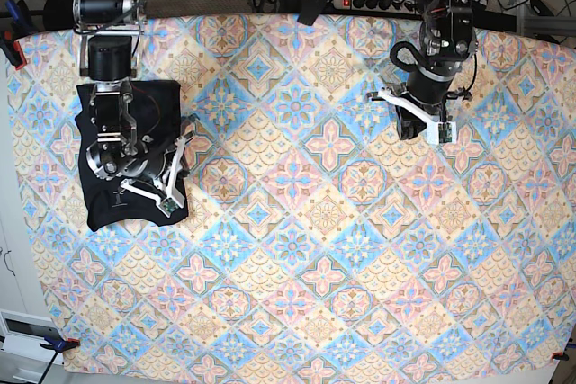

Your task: Fold the T-shirt properly

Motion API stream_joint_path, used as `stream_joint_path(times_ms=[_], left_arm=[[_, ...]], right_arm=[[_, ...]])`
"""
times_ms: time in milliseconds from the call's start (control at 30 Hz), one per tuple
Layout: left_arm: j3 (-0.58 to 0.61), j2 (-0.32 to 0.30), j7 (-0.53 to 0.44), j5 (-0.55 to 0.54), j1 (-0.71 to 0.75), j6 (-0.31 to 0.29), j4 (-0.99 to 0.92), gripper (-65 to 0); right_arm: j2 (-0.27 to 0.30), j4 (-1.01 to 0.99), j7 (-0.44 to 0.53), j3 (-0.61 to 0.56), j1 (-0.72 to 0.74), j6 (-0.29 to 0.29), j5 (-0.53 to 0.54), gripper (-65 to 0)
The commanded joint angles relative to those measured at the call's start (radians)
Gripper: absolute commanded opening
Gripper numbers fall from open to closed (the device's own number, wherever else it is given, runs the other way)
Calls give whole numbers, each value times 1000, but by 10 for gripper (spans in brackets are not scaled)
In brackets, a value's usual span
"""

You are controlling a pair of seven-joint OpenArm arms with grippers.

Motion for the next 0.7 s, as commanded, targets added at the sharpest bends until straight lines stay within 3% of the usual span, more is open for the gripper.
stream_joint_path(times_ms=[0, 133, 367, 667], left_arm=[[-3, -6, -21, -7, -3, -4, 25, -622], [-3, -7, -21, -7, 14, -4, 30, -622], [-3, -12, -21, -7, 97, -4, 122, -622], [-11, -16, -21, -7, 262, -4, 226, -622]], right_arm=[[11, 43, 3, 5, 19, -4, -4, -627], [4, 187, -76, 1, 2, -4, -4, -627], [4, 508, -159, 18, -224, -4, -3, -628], [4, 801, -176, 259, -564, -4, 6, -628]])
